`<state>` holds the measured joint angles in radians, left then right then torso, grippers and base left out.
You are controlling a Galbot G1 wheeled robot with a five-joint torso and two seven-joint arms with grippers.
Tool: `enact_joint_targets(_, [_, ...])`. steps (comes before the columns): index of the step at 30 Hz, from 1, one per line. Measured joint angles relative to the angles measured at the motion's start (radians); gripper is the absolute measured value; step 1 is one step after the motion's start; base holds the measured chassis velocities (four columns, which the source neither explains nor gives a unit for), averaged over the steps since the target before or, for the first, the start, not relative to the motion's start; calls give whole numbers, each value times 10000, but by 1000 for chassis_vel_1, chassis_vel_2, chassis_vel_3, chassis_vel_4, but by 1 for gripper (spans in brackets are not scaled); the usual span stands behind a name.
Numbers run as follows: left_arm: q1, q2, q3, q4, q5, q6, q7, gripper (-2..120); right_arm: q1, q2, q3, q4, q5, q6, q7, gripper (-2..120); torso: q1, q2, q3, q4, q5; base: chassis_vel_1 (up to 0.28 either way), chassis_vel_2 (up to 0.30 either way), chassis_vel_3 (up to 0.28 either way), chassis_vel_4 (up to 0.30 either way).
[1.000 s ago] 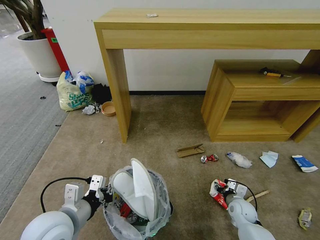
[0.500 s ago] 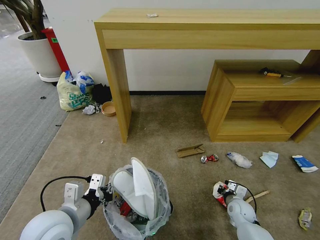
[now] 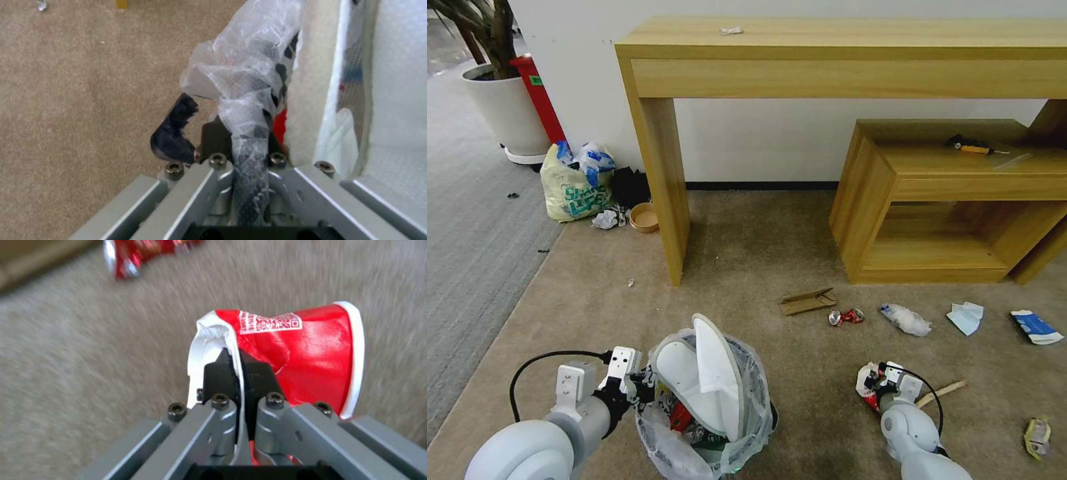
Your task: Pick up the trash bin and place the garbage on the floor into it.
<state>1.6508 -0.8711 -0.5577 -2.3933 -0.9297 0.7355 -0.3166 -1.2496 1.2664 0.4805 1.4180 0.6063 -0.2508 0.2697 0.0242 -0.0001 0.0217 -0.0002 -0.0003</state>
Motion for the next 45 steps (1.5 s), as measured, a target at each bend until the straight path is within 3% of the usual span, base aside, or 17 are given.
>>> enact_joint_targets(11, [-550,369,30,292,-692,1,-229,0,-651,-465,146,3376,-414,-411,-563,0,0,0,0,-2,-3,0,0,0,0])
enact_joint_targets(18, [-1339,938,44,1044,-1395,1,-250,0,469,-1645,-1291,5201,333,-587,-765,0,-1,1,0,4,-5,0,0,0,0])
enact_joint_targets(26, [-2604,1580,566,2214,-2048,0,12,0,2104,-2394,-3029,6665,1858,-598,-1462,0,0,1,1,2,-3,0,0,0,0])
enact_joint_targets(29, [-2841,1592,646,2442,-2055,0,143,0,2417,-2516,-3594,6949,2140,-572,-1627,0,-1,1,1,2,-4,0,0,0,0])
enact_joint_targets(35, [-3713,1448,1062,2787,-2077,-2,351,0,3560,-2473,-5960,7216,2795,-340,-1964,0,0,1,1,0,-3,0,0,0,0])
enact_joint_targets(36, [-3713,1448,1062,2787,-2077,-2,351,0,3560,-2473,-5960,7216,2795,-340,-1964,0,0,1,1,0,-3,0,0,0,0])
enact_joint_targets(39, [-3893,1414,1207,2753,-2082,-3,346,0,4388,-2039,-7021,6882,2952,-325,-1955,0,-1,0,1,0,-3,0,0,0,0])
enact_joint_targets(45, [-3642,1414,1099,2613,-2066,-3,344,0,4923,-1468,-7846,6401,3139,-382,-1725,0,0,1,0,4,-4,0,0,0,0])
